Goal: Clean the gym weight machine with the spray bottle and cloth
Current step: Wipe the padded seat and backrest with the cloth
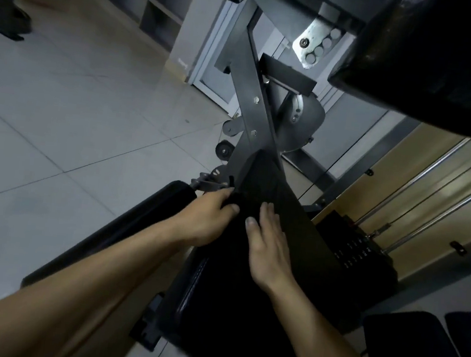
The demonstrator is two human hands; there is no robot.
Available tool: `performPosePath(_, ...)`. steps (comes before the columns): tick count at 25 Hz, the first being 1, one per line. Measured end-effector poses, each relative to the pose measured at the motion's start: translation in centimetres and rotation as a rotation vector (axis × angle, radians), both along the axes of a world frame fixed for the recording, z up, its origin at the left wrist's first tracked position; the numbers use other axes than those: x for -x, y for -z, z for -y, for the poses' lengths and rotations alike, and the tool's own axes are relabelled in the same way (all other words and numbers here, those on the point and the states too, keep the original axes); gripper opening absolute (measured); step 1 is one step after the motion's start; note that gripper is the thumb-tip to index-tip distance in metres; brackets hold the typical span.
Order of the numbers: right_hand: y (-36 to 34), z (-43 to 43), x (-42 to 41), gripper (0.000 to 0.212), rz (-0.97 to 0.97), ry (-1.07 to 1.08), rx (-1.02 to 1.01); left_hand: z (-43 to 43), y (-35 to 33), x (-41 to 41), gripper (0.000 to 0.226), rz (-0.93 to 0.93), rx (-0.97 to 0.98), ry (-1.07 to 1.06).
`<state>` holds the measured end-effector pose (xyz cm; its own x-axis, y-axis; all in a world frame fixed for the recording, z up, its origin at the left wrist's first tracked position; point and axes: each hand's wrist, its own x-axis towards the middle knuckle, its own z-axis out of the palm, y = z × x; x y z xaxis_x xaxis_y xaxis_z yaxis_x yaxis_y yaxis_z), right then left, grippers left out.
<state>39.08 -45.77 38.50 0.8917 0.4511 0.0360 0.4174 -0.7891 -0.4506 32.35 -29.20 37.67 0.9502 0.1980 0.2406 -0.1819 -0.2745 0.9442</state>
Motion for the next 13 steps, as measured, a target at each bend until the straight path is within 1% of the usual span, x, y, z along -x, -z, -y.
performPosePath(2, 0.3, 0.0, 0.1, 0.063, 0.012, -0.004, 0.011, 0.9, 1.3, 4.0, 0.051, 0.055, -0.07, -0.019)
performPosePath(3, 0.2, 0.0, 0.2, 0.063, 0.02, 0.001, 0.015, 1.1, 1.5, 4.4, 0.053, 0.064, -0.103, -0.046)
performPosePath(4, 0.0, 0.0, 0.2, 0.063, 0.025, 0.008, 0.017, 0.9, 0.7, 3.5, 0.05, 0.067, -0.101, -0.076)
performPosePath(6, -0.1, -0.2, 0.5, 0.064, 0.021, 0.019, 0.025, 0.2, -0.4, -0.3, 0.035, 0.002, -0.108, -0.063)
performPosePath(9, -0.1, -0.3, 0.5, 0.064, 0.019, 0.029, 0.019, -1.0, -1.8, -5.7, 0.03, -0.161, 0.013, -0.056)
performPosePath(11, -0.1, -0.3, 0.2, 0.064, 0.017, 0.034, 0.011, -0.6, -1.9, -5.0, 0.029, -0.164, 0.022, -0.08)
performPosePath(13, -0.1, -0.3, 0.0, 0.064, 0.031, 0.035, 0.017, 0.4, -0.7, -0.6, 0.03, -0.055, 0.014, -0.083)
